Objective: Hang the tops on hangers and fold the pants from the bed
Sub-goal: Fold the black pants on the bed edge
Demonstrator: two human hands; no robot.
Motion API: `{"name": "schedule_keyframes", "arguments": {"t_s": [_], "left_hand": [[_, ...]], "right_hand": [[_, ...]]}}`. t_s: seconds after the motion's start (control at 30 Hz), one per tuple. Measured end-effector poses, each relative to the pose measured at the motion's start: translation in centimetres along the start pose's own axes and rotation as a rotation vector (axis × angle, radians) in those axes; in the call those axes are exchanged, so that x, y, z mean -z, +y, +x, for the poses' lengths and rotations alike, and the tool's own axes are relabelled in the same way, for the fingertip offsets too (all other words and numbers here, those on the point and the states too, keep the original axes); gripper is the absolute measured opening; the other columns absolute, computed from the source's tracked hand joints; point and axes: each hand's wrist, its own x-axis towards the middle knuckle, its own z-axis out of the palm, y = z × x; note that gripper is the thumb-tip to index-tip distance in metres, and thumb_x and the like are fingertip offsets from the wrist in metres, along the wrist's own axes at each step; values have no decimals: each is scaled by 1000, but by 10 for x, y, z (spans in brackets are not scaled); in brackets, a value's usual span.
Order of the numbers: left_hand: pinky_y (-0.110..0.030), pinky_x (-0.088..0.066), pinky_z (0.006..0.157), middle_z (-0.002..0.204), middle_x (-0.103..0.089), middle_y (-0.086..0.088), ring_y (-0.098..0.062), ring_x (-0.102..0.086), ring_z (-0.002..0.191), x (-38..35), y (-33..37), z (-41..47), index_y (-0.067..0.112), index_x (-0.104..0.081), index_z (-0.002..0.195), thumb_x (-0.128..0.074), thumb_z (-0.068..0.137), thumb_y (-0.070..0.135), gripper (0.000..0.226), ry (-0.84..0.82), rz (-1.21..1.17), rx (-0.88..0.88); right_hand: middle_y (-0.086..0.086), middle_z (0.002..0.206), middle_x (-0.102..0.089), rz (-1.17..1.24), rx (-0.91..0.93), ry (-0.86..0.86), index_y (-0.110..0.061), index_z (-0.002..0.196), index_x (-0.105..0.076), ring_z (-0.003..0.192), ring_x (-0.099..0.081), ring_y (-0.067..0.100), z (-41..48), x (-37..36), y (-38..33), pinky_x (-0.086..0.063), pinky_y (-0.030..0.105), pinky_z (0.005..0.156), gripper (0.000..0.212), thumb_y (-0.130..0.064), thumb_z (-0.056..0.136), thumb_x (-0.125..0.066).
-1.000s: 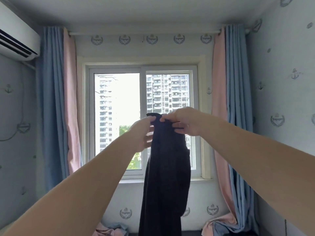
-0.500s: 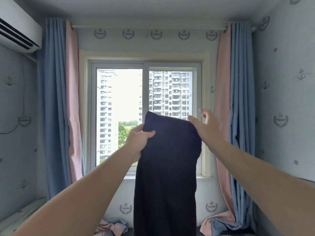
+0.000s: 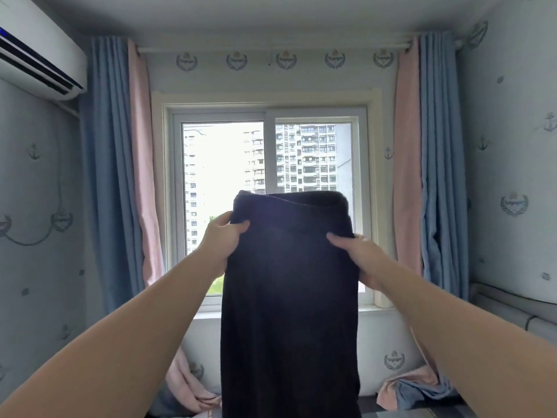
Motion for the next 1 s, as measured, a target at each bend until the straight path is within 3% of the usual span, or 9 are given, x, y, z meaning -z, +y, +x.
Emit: {"name": "schedule_keyframes", "arguments": {"t_s": [0.07,0.13,0.27,0.37,0.53,0.67,0.83,1.0], "left_hand": [[-36,-58,75,100,-73,3,-21,-71,91,14,0,6,32,-64,97,-56,99,12,21,90,160,-119],[-29,-52,71,96,-64,11,-12,-63,87,24,0,10,35,-55,93,-52,101,15,21,163,266,-211],[-15,-33,60,87,-49,24,5,-48,76,48,-1,16,30,-41,106,-44,105,24,7,272,479,-328],[-16,-31,59,84,-49,20,1,-49,72,67,5,18,28,-40,107,-40,107,30,2,314,553,-390],[-30,-43,73,87,-53,12,-15,-57,82,97,33,6,23,-46,111,-40,106,38,17,325,585,-421],[-26,-38,69,86,-51,16,-4,-52,78,116,64,-18,23,-48,104,-42,104,42,20,332,583,-438],[-25,-35,64,87,-55,14,-11,-54,81,135,106,-63,22,-53,100,-46,102,45,24,338,560,-448],[-31,-41,74,87,-53,17,-12,-56,85,155,141,-131,25,-52,100,-48,101,45,21,321,555,-454]], "right_hand": [[4,89,-79,-68,83,109,-8,110,-68,77,-77,21,4,-23,-12,-60,27,57,22,-19,92,-72],[0,81,-78,-112,116,165,-13,99,-70,68,-75,17,5,-46,-17,-58,26,51,7,-17,94,-70],[0,87,-78,-154,174,245,-19,97,-70,72,-75,18,6,-85,-28,-57,28,59,5,-15,96,-66],[-2,87,-75,-188,214,280,-22,92,-68,69,-72,13,1,-106,-42,-55,24,54,12,-13,98,-61],[-4,90,-73,-273,242,299,-23,90,-66,77,-70,13,-19,-137,-66,-50,20,53,12,-20,100,-59],[0,93,-72,-302,258,321,-23,85,-64,80,-69,16,-47,-159,-84,-51,25,58,17,-28,101,-58],[1,94,-70,-344,286,331,-21,86,-64,83,-66,18,-101,-181,-108,-52,29,66,20,-34,100,-57],[-1,91,-70,-360,306,317,-23,82,-64,80,-65,16,-177,-199,-126,-49,28,62,23,-35,101,-56]]}}
